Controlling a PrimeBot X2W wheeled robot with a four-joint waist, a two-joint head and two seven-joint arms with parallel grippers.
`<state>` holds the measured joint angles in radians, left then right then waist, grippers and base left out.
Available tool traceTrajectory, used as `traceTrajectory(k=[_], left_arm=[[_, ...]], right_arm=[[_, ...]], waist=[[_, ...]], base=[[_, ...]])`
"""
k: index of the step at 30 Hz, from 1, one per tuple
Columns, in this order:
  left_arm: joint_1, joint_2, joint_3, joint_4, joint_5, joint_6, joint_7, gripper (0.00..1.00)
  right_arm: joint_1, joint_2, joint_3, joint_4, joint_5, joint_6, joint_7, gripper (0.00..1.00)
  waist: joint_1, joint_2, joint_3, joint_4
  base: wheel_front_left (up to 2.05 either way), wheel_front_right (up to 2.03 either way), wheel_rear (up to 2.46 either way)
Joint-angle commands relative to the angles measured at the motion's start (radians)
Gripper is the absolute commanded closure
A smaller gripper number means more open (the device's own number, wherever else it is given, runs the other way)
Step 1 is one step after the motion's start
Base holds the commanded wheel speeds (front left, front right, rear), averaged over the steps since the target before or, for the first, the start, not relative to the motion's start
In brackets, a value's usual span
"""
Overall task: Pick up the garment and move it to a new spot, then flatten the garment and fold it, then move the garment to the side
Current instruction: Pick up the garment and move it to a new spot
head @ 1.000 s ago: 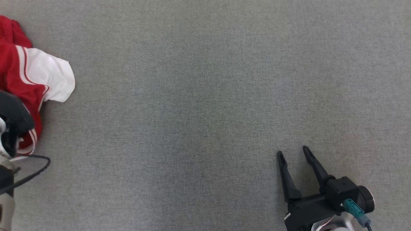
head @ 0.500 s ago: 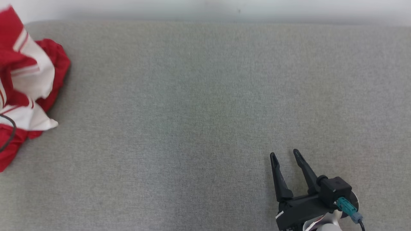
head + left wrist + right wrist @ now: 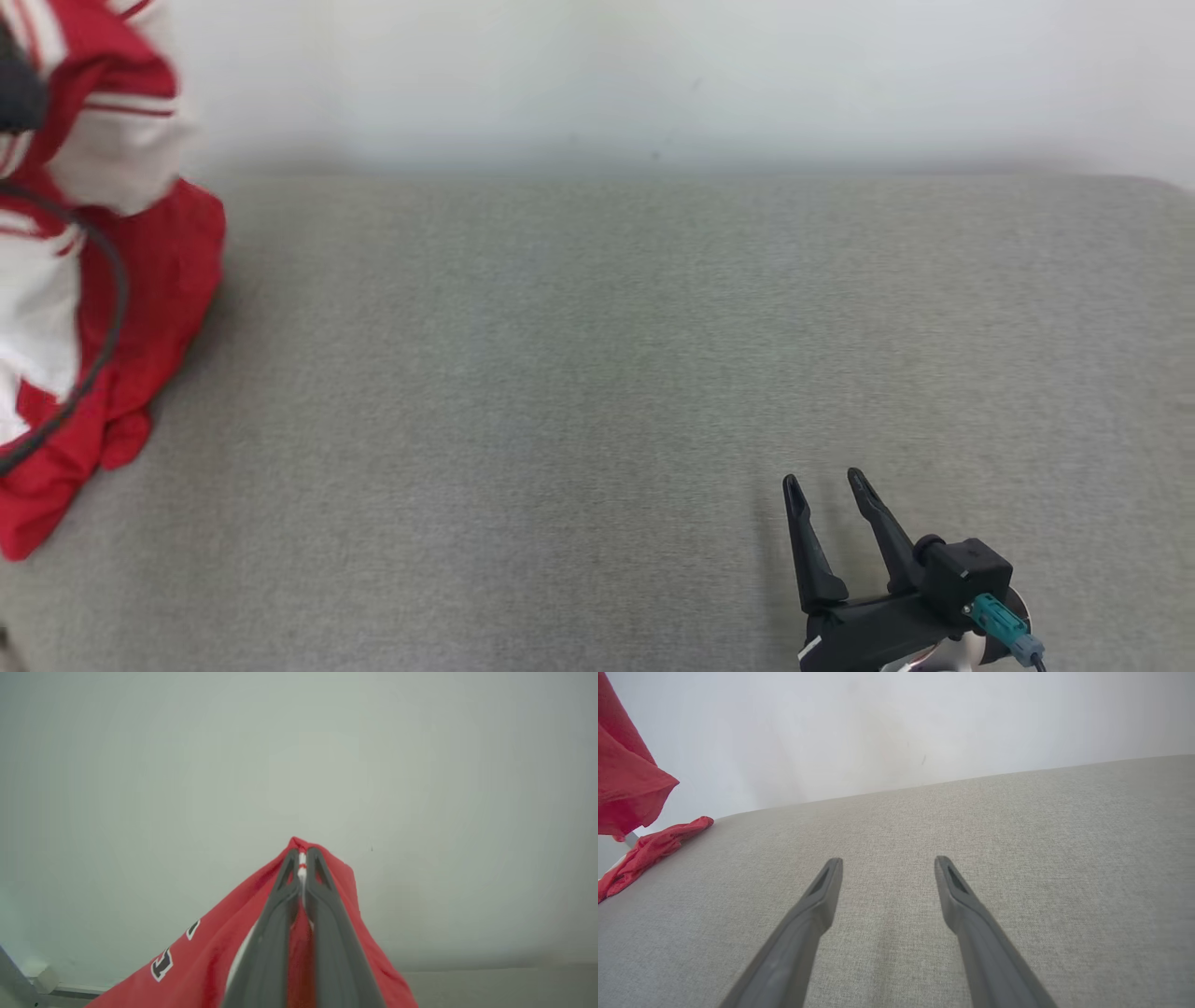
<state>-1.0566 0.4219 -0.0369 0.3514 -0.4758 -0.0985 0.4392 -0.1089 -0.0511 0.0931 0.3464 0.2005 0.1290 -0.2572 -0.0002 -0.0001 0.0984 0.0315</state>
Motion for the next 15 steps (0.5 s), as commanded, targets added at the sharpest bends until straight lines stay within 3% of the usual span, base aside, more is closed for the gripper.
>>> traceTrajectory(k=[1, 9, 15], left_arm=[[-0.014, -0.017, -0.01, -0.023, -0.006, -0.007, 0.003, 1.0], [0.006, -0.135, -0.07, -0.169, -0.07, -0.012, 0.005, 1.0], [0.065, -0.19, -0.159, -0.227, -0.06, -0.016, 0.003, 1.0]], right_arm=[[0.0, 0.002, 0.001, 0.0, -0.004, 0.003, -0.007, 0.0], [0.006, 0.002, -0.028, -0.01, -0.009, 0.003, -0.008, 0.0], [0.01, 0.002, -0.043, -0.022, -0.015, 0.003, -0.009, 0.0]], waist=[[0.0002, 0.0001, -0.027, -0.059], [0.0002, 0.0001, -0.035, -0.174], [0.0002, 0.0001, -0.02, -0.235]], base=[[0.0, 0.0, 0.0], [0.0, 0.0, 0.0], [0.0, 0.0, 0.0]])
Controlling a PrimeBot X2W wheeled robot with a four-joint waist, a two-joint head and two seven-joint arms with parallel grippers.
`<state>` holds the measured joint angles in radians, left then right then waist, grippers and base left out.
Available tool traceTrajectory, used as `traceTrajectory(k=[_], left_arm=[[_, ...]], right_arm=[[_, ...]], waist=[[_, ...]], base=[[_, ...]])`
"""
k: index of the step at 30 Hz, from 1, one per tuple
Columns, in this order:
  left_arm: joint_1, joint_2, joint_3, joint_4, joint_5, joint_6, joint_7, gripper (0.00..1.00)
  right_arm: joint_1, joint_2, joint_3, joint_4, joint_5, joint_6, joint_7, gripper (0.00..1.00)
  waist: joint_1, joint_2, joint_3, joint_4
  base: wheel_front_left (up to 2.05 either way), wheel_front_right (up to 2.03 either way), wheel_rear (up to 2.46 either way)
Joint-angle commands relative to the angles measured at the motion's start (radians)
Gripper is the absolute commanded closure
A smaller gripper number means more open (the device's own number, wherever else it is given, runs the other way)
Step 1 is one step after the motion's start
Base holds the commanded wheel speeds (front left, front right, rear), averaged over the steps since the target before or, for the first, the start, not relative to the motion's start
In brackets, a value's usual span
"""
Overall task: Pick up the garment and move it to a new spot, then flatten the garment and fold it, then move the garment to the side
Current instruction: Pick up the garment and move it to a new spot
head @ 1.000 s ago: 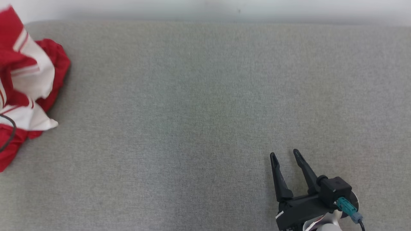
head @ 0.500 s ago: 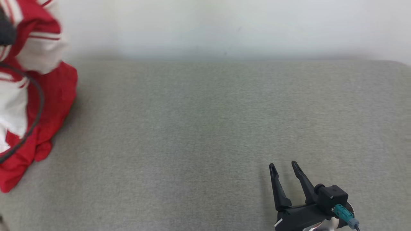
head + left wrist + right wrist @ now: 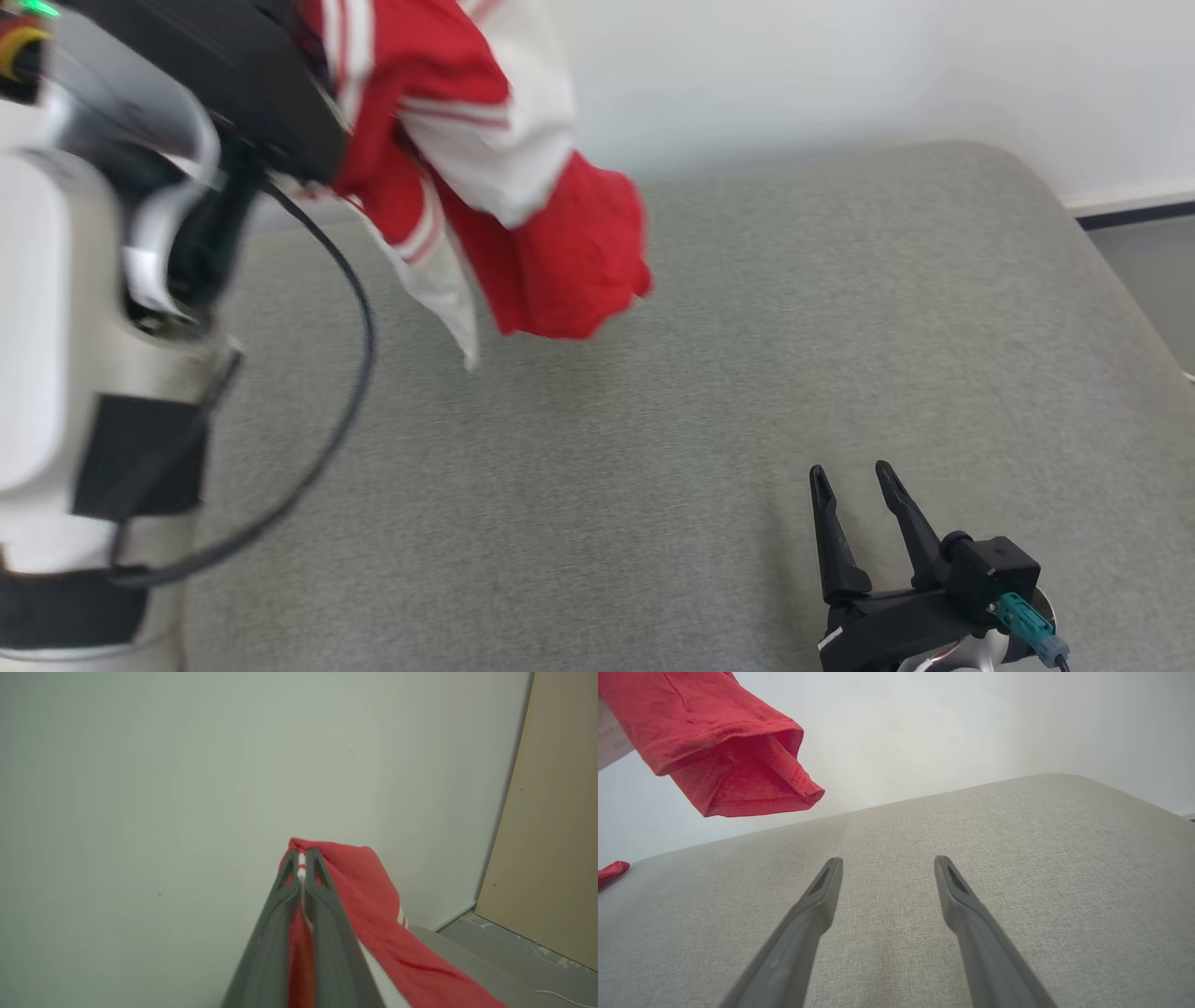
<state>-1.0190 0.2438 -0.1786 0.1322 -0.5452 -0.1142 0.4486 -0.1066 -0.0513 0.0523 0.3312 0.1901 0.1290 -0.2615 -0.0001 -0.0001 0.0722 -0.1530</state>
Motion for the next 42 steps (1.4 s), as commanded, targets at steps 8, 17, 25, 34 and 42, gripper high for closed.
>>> traceTrajectory(k=[8, 17, 25, 34, 42], left_arm=[[0.153, -0.045, -0.153, 0.039, 0.104, 0.001, -0.059, 1.0], [0.345, -0.144, -0.258, 0.319, 0.129, 0.032, -0.176, 1.0], [0.435, -0.162, -0.279, 0.455, 0.132, 0.056, -0.323, 0.0], [0.573, -0.126, -0.25, 0.388, 0.134, 0.071, -0.565, 0.0], [0.864, -0.088, -0.141, 0.117, 0.154, 0.153, -0.714, 0.0]], right_arm=[[-0.005, 0.002, -0.001, -0.018, 0.005, 0.003, -0.005, 0.0], [-0.01, 0.002, 0.012, -0.009, 0.011, 0.003, -0.005, 0.0], [0.013, 0.002, 0.006, 0.004, 0.003, 0.003, -0.005, 0.0], [0.043, 0.002, -0.005, 0.005, -0.009, 0.003, 0.004, 0.0], [0.088, 0.001, -0.049, -0.016, -0.022, 0.003, 0.013, 0.0]], waist=[[0.0001, 0.0001, 0.029, -0.079], [0.0001, 0.0001, 0.035, -0.074], [0.0001, 0.0001, 0.0, -0.054], [0.0001, 0.0001, -0.051, -0.007], [0.0001, 0.0001, -0.079, 0.074]], base=[[0.0, 0.0, 0.0], [0.0, 0.0, 0.0], [0.0, 0.0, 0.0], [0.0, 0.0, 0.0], [0.0, 0.0, 0.0]])
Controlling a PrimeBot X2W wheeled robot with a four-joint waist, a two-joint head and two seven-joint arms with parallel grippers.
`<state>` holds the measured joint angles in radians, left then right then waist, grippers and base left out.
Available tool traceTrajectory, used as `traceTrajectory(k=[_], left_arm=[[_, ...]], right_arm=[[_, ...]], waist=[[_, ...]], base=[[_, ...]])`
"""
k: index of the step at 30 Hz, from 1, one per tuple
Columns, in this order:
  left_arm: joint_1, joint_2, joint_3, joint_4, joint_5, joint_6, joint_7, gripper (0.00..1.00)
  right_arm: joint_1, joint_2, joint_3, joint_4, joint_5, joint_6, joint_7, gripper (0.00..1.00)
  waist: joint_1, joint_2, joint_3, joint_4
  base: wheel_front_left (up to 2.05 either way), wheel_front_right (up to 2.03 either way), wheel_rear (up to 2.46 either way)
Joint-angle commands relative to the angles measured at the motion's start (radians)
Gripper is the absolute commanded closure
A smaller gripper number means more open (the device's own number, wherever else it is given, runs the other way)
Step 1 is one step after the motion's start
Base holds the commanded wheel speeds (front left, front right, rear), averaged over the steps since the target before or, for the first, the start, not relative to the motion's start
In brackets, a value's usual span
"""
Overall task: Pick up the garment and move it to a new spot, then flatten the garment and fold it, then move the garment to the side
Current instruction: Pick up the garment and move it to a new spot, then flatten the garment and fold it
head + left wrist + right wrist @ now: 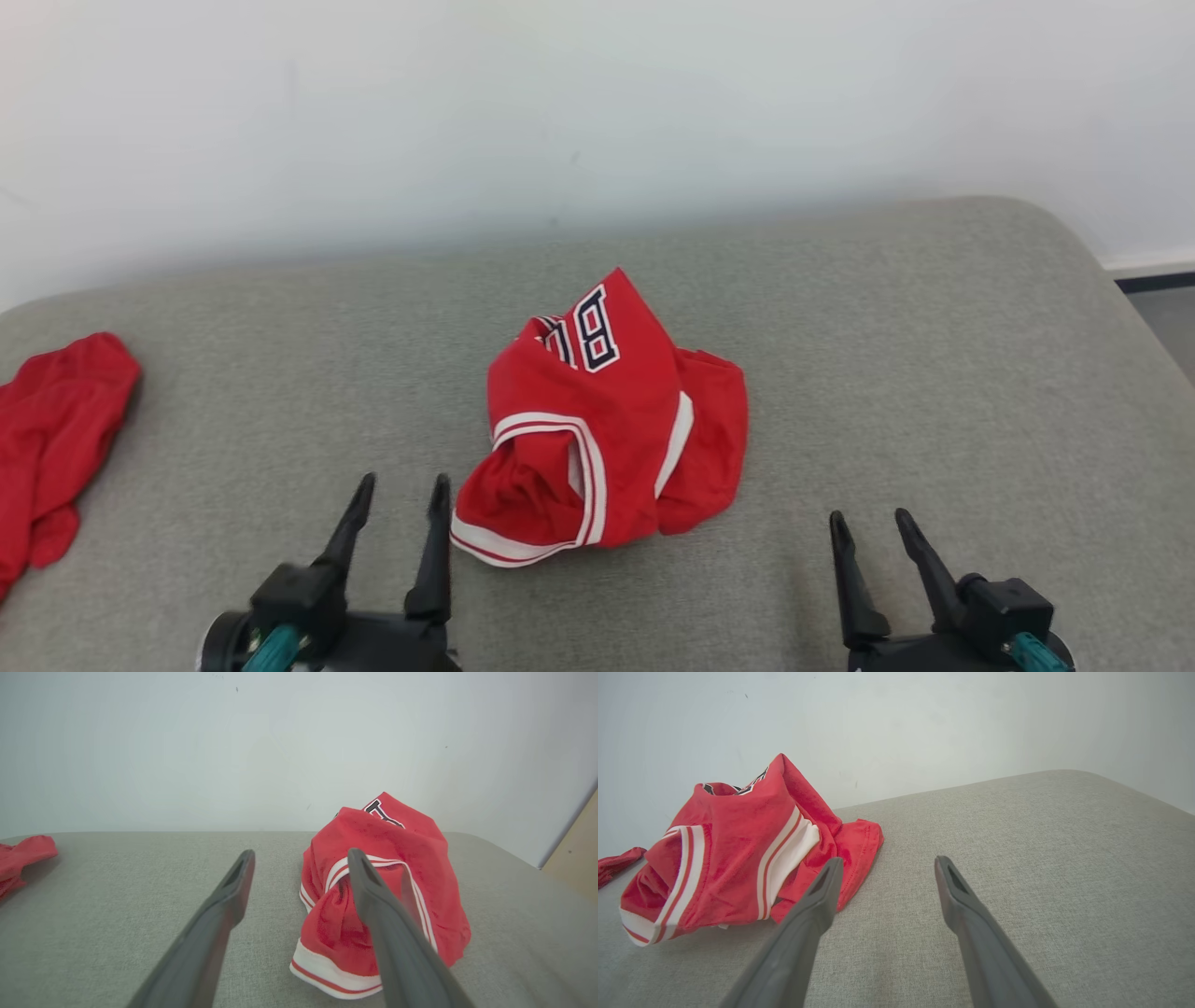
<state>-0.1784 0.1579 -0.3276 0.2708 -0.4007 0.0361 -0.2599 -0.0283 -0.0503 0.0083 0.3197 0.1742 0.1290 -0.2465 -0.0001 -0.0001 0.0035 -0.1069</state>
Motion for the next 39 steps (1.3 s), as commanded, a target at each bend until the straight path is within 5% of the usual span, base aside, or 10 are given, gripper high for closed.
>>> traceTrajectory(k=[1, 8, 22, 39], left_arm=[[0.043, -0.005, 0.025, -0.064, 0.031, 0.007, -0.006, 0.0], [0.194, -0.04, 0.108, -0.208, 0.132, -0.029, -0.006, 0.0], [0.301, -0.097, 0.322, -0.147, 0.19, -0.107, -0.006, 0.0], [0.29, -0.108, 0.34, -0.128, 0.226, -0.146, -0.006, 0.0]], right_arm=[[0.014, 0.0, -0.012, -0.006, -0.007, 0.003, -0.002, 0.0], [0.024, 0.0, -0.044, -0.008, -0.001, 0.003, -0.001, 0.0], [0.048, 0.001, -0.052, 0.006, -0.026, 0.003, -0.008, 0.0], [0.023, 0.001, -0.017, 0.02, 0.001, 0.003, -0.009, 0.0]], waist=[[0.0001, 0.0001, -0.011, 0.039], [0.0001, 0.0001, -0.012, 0.087], [0.0001, 0.0001, -0.018, 0.102], [0.0001, 0.0001, -0.012, 0.075]], base=[[0.0, 0.0, 0.0], [0.0, 0.0, 0.0], [0.0, 0.0, 0.0], [0.0, 0.0, 0.0]])
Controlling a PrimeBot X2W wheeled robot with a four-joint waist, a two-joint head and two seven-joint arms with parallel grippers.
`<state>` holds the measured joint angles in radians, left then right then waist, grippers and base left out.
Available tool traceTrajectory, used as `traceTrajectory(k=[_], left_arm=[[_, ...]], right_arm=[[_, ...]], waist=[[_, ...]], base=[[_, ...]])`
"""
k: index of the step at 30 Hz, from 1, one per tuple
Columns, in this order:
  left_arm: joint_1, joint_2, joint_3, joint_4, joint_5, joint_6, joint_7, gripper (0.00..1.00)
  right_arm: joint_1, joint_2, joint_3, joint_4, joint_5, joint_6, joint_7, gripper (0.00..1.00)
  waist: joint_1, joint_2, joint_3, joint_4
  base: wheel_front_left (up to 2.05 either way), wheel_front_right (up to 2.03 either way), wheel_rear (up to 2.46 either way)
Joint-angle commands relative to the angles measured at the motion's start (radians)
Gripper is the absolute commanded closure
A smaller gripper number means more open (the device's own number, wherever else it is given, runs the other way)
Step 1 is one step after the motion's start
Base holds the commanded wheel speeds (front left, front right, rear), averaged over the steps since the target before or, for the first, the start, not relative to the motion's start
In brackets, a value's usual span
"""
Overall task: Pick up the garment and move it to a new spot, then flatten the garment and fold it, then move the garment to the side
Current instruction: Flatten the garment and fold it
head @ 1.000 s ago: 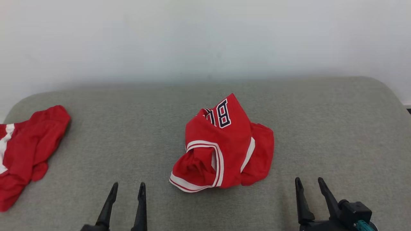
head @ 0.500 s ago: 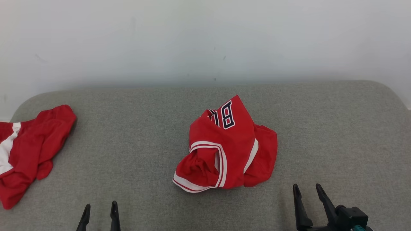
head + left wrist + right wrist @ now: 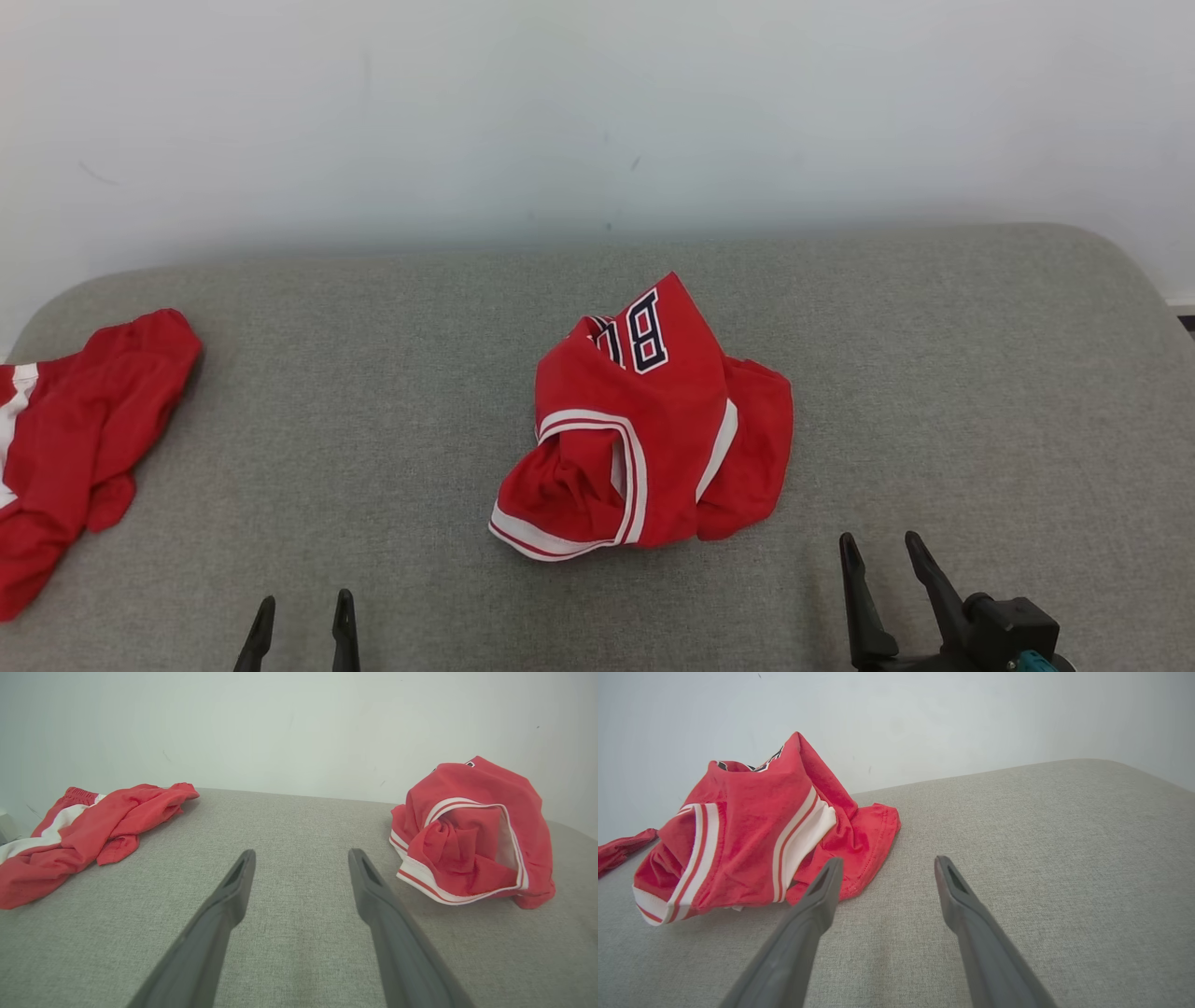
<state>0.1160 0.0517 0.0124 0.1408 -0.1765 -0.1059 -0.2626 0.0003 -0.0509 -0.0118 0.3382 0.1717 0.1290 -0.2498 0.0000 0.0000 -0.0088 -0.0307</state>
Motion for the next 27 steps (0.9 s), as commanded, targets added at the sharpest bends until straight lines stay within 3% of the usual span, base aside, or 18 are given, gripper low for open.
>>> traceTrajectory(k=[1, 18, 22, 27], left_arm=[[-0.004, -0.002, -0.002, 0.004, -0.002, -0.005, -0.003, 0.0], [-0.016, -0.002, -0.015, 0.005, -0.007, -0.006, -0.003, 0.0], [-0.046, -0.002, -0.07, 0.037, -0.013, -0.018, -0.003, 0.0], [-0.143, 0.014, -0.234, 0.16, -0.026, -0.026, -0.002, 0.0]], right_arm=[[-0.007, 0.001, 0.003, 0.002, 0.004, 0.003, -0.006, 0.0], [-0.016, 0.001, 0.009, 0.011, 0.015, 0.003, -0.008, 0.0], [-0.019, 0.001, 0.011, 0.012, 0.016, 0.003, -0.01, 0.0], [-0.023, 0.001, 0.018, 0.012, 0.017, 0.003, -0.011, 0.0]], waist=[[0.0, 0.0, 0.001, -0.001], [0.0, 0.0, 0.004, -0.029], [0.0, 0.0, 0.007, -0.038], [0.0, 0.0, 0.013, -0.055]], base=[[0.0, 0.0, 0.0], [0.0, 0.0, 0.0], [0.0, 0.0, 0.0], [0.0, 0.0, 0.0]])
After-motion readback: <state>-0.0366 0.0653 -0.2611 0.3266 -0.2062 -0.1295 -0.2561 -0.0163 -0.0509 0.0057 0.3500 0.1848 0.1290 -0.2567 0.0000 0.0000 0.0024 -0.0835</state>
